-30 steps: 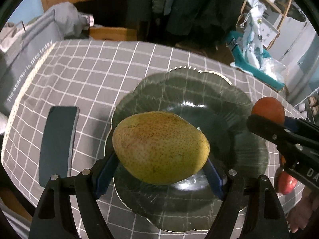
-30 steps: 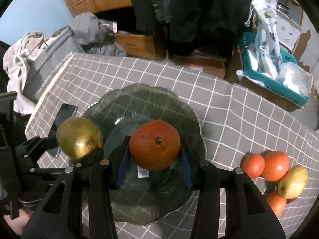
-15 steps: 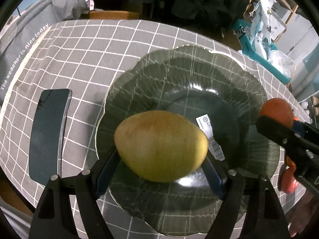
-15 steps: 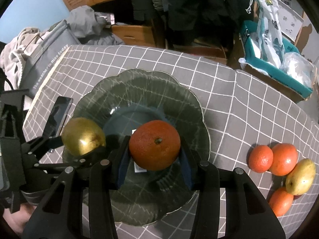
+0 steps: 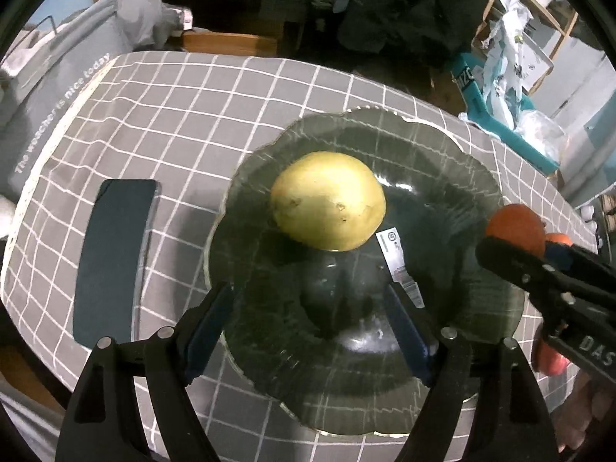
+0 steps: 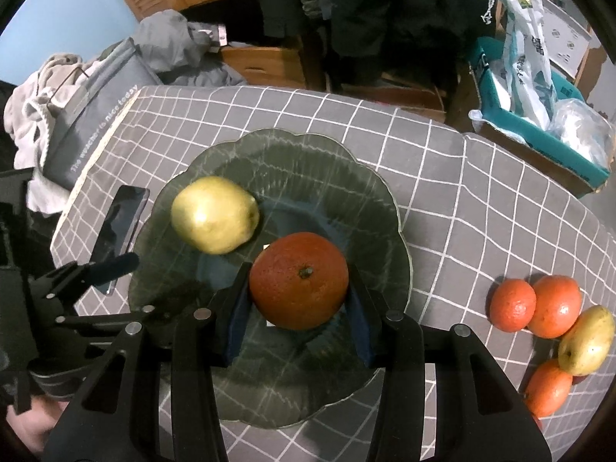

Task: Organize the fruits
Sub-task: 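Lower the pear into the green bowl and open the left tool while the right tool releases the tangerine there, then withdraw both tools from the bowl back toward the remaining fruit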

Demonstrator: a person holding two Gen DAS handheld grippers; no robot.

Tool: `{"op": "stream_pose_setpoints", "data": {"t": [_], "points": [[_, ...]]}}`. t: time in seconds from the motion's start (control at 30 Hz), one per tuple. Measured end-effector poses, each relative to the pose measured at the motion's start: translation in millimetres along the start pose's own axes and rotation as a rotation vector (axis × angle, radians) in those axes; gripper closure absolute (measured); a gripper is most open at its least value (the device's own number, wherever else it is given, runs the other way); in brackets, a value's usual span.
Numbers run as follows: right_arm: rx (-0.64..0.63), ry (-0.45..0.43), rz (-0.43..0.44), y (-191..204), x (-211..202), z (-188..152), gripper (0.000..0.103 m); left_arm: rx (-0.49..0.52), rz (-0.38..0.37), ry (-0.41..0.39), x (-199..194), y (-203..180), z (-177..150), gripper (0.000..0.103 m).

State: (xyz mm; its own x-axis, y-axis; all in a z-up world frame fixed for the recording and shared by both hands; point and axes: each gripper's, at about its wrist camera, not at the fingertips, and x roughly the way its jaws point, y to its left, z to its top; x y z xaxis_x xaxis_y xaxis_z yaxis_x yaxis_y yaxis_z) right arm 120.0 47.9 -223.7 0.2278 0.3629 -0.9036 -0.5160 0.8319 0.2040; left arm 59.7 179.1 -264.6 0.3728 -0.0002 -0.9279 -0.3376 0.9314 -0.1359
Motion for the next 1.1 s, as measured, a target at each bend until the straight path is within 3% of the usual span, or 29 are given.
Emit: {"op": "stream_pose_setpoints", "data": {"t": [0.4, 0.57, 0.83, 1.1], "points": [[0.001, 0.031, 0.007, 1, 5, -3, 0.056, -0.025, 0.028, -0.027, -16, 12, 0, 0.021], [0.011, -0.003, 0.025, 0, -4, -2, 0.037, -0.013, 0.032, -0.037, -21, 9, 0, 0.021], [0.035, -0.041, 0.013, -7, -26, 1, 0.037, -0.004, 0.015, -0.065, -38, 2, 1, 0.021], [0.042, -0.136, -0.05, -15, -73, -1, 0.037, 0.039, 0.001, -0.125, -65, -20, 0, 0.017]]}}
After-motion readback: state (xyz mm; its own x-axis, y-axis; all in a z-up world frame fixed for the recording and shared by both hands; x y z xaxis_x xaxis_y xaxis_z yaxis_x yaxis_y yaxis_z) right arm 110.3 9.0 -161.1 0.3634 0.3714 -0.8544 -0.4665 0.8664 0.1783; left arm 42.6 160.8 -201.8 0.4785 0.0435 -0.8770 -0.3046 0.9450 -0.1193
